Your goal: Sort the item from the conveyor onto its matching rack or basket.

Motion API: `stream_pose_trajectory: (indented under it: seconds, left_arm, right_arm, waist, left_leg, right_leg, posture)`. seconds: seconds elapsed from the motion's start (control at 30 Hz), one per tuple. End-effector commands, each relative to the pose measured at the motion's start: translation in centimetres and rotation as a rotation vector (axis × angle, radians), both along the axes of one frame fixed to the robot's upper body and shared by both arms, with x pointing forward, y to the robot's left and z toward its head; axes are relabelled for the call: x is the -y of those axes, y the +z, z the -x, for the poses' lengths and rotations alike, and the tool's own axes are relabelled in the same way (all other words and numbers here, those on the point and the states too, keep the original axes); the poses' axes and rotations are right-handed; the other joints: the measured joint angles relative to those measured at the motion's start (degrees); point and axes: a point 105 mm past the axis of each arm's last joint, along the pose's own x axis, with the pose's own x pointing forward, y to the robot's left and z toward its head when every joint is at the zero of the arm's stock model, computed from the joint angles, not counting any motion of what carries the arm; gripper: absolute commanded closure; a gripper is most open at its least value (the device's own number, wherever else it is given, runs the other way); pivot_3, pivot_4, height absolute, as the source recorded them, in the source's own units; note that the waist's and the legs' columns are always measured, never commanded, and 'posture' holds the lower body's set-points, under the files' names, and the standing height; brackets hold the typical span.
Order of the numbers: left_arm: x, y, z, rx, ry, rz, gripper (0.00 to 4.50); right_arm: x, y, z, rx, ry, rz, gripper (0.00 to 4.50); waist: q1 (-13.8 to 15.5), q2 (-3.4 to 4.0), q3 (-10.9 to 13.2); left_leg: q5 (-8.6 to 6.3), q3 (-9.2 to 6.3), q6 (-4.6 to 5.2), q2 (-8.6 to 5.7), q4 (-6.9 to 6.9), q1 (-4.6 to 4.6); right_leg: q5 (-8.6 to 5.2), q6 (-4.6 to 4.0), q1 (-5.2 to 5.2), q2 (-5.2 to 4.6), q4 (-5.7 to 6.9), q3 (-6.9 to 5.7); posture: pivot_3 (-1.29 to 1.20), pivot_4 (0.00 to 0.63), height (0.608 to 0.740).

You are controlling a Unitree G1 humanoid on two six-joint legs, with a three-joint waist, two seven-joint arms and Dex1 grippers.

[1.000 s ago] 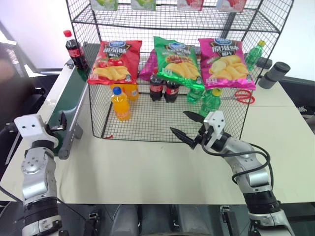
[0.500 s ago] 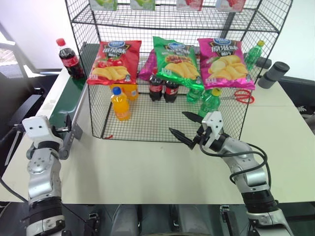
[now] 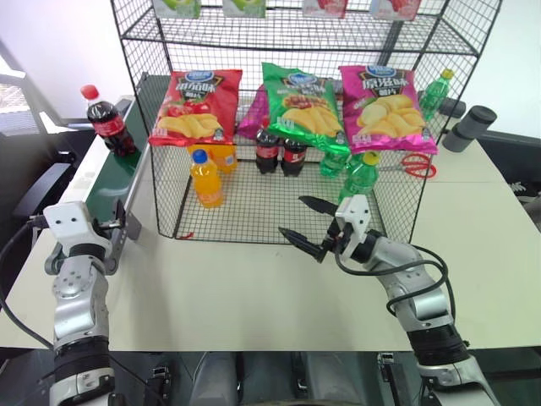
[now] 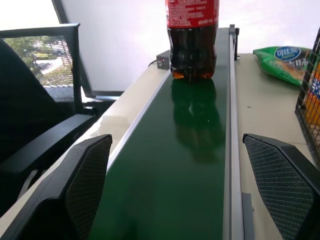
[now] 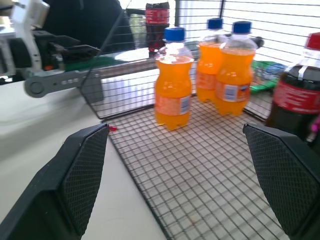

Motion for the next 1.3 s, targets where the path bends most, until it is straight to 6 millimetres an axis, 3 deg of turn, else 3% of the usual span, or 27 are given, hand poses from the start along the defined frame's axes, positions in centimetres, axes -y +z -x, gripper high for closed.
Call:
stream_pose_trajectory:
  seconds: [0.03,1.3]
  left_arm:
    - [-0.5,1.3,0.1,0.054,0.022,-0.024,0.00]
    - [-1.7,2.1,0.7,0.092,0.083,-0.050,0.00]
  right_arm:
    - [-1.0,1.3,0.9,0.055,0.045,-0.030,0.05]
    - [-1.9,0.7,1.2,0.031,0.069,-0.030,0.05]
  waist:
    - [0.0,0.00,0.0]
    - [0.0,-0.01,0.0]
  left_leg:
    - [0.00,0.00,0.00,0.00,0.00,0.00]
    - [0.00,-0.01,0.00,-0.01,0.00,0.00]
  right_leg:
    - [0.00,0.00,0.00,0.00,0.00,0.00]
    - [0.00,0.00,0.00,-0.05,0.00,-0.02]
  posture:
    - [0.00,0.150,0.740]
    - [0.00,0.150,0.740]
